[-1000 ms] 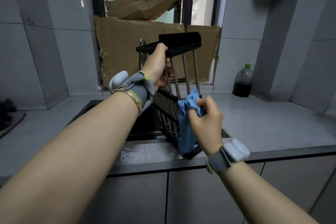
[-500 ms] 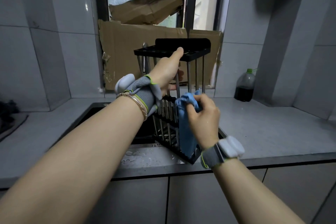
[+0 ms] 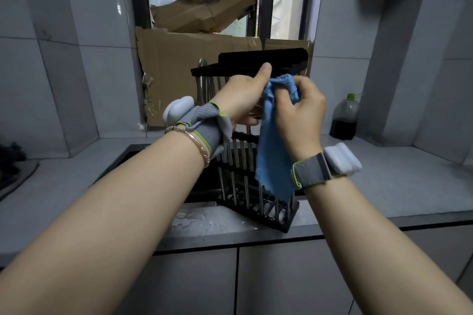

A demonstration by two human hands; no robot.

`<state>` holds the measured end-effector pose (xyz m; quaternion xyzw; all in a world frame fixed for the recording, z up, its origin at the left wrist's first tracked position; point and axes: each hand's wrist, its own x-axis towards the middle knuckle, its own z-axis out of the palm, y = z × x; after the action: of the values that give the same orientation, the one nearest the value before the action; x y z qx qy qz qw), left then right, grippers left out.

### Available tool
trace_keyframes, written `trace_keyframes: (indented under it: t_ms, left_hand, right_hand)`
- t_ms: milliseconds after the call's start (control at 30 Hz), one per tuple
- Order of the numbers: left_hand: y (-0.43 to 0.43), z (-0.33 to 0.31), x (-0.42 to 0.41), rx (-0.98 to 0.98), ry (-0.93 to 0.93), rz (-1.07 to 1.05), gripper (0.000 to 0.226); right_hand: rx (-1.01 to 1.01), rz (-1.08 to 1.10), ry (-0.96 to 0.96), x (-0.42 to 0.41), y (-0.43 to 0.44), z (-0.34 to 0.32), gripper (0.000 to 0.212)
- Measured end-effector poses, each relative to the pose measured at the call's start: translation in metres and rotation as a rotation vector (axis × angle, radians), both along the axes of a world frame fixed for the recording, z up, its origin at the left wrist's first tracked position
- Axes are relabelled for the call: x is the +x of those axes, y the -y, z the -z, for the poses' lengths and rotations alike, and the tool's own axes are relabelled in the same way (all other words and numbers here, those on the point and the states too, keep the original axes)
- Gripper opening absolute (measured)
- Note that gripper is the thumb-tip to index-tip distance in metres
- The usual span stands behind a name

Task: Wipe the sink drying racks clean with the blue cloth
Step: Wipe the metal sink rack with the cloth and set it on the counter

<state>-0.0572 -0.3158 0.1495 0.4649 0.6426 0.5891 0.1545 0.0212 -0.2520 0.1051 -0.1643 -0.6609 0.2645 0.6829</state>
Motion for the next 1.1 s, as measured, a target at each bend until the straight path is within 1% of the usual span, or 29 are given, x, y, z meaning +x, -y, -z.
trace_keyframes:
  t_ms: [33, 100, 133, 200, 267, 333, 433, 500, 600, 667, 733, 800, 833, 967, 1033, 1067, 1100]
  left_hand:
    - [0.001, 0.001, -0.002, 0.032, -0.023, -0.036, 0.052]
    - [0.002, 0.007, -0.009, 0.166, -0.126, -0.199, 0.057]
    - [0.003, 0.011, -0.013, 0.217, -0.21, -0.301, 0.055]
    - [0.002, 0.019, -0.012, 0.237, -0.328, -0.437, 0.039]
    - [0.0, 0.028, -0.008, 0.239, -0.402, -0.469, 0.022]
    - [-0.003, 0.035, -0.006, 0.255, -0.474, -0.477, 0.026]
    - [-0.001, 0.041, -0.008, 0.392, -0.543, -0.528, 0.025]
    - [0.003, 0.042, -0.006, 0.456, -0.511, -0.56, 0.028]
    - [0.004, 0.046, -0.002, 0.435, -0.453, -0.521, 0.037]
    - [0.003, 0.048, -0.001, 0.399, -0.353, -0.474, 0.037]
    - [-0.002, 0.049, -0.007, 0.358, -0.205, -0.409, 0.029]
    - [-0.006, 0.05, -0.01, 0.363, -0.147, -0.376, 0.038]
    - [-0.007, 0.05, -0.011, 0.363, -0.147, -0.381, 0.038]
    - [-0.012, 0.047, -0.007, 0.378, -0.155, -0.376, 0.036]
    - [-0.012, 0.047, -0.008, 0.389, -0.16, -0.379, 0.036]
    - [-0.012, 0.048, -0.01, 0.391, -0.165, -0.383, 0.037]
    - [-0.012, 0.048, -0.011, 0.398, -0.171, -0.384, 0.037]
  right_hand:
    - [-0.032, -0.055, -0.042, 0.002, -0.006, 0.004, 0.009]
    - [-0.091, -0.148, -0.105, 0.007, -0.014, 0.01, 0.011]
    - [-0.104, -0.178, -0.109, 0.007, -0.015, 0.011, 0.013]
    - [-0.102, -0.209, -0.101, 0.004, -0.013, 0.011, 0.021]
    - [-0.117, -0.215, -0.125, 0.0, -0.009, 0.01, 0.027]
    - [-0.162, -0.223, -0.167, -0.001, -0.011, 0.008, 0.029]
    - [-0.216, -0.245, -0.203, 0.001, -0.018, 0.009, 0.027]
    - [-0.308, -0.298, -0.236, 0.002, -0.018, 0.007, 0.029]
    - [-0.486, -0.344, -0.327, -0.002, -0.016, 0.0, 0.032]
    - [-0.532, -0.307, -0.358, -0.003, -0.016, -0.005, 0.031]
    - [-0.55, -0.287, -0.385, -0.004, -0.018, -0.006, 0.026]
    - [-0.586, -0.292, -0.45, -0.002, -0.017, -0.003, 0.021]
    - [-0.592, -0.288, -0.497, -0.002, -0.017, 0.0, 0.021]
    - [-0.653, -0.163, -0.65, 0.0, -0.017, 0.003, 0.023]
    - [-0.681, -0.184, -0.653, 0.0, -0.02, 0.001, 0.017]
    - [-0.661, -0.222, -0.631, 0.0, -0.02, 0.0, 0.012]
    - [-0.623, -0.264, -0.607, 0.0, -0.017, -0.002, 0.011]
